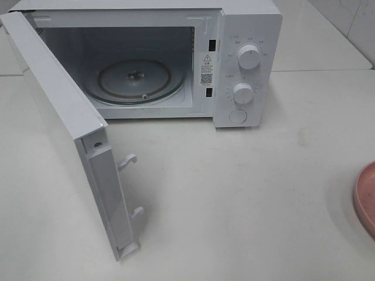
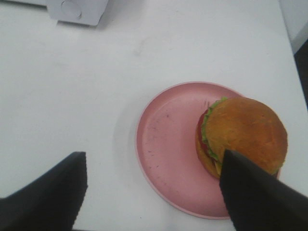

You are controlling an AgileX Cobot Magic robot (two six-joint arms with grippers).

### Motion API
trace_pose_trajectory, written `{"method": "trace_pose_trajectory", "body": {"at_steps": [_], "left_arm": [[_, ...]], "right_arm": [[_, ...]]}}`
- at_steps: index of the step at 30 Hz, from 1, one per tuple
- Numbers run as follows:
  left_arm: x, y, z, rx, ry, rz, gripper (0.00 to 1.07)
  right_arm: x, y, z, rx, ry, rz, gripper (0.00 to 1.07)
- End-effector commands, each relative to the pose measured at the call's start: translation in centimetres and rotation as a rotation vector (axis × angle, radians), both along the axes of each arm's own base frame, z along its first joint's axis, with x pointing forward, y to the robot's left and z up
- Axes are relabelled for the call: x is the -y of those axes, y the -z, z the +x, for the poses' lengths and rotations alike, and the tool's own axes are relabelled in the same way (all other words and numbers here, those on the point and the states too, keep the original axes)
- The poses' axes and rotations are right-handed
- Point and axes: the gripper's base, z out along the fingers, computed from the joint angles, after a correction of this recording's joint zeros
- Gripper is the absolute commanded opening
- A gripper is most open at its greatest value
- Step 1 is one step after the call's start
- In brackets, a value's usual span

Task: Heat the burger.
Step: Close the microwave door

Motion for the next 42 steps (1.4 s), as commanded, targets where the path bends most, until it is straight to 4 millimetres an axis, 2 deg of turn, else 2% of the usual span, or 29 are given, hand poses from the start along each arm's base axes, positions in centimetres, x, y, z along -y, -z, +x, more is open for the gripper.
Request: {"method": "trace_pose_trajectory", "body": {"at_steps": [1,4,42], "left_arm": [[0.03,0.08,-0.30,0.014,-0.002,-0.004,1.00],[0.03,0.08,-0.30,0.014,-0.002,-0.004,1.00],[0.05,0.06,-0.15,0.005,0.020,-0.010,1.00]], "right_arm": [[0.28,0.07,-1.59,0.106,0.062,0.001,0.76],[0.33,0.11,-2.33,0.153,0.097,0.006,0.76],[0.31,0.10,-2.32,0.150,0.132,0.005,0.76]]}}
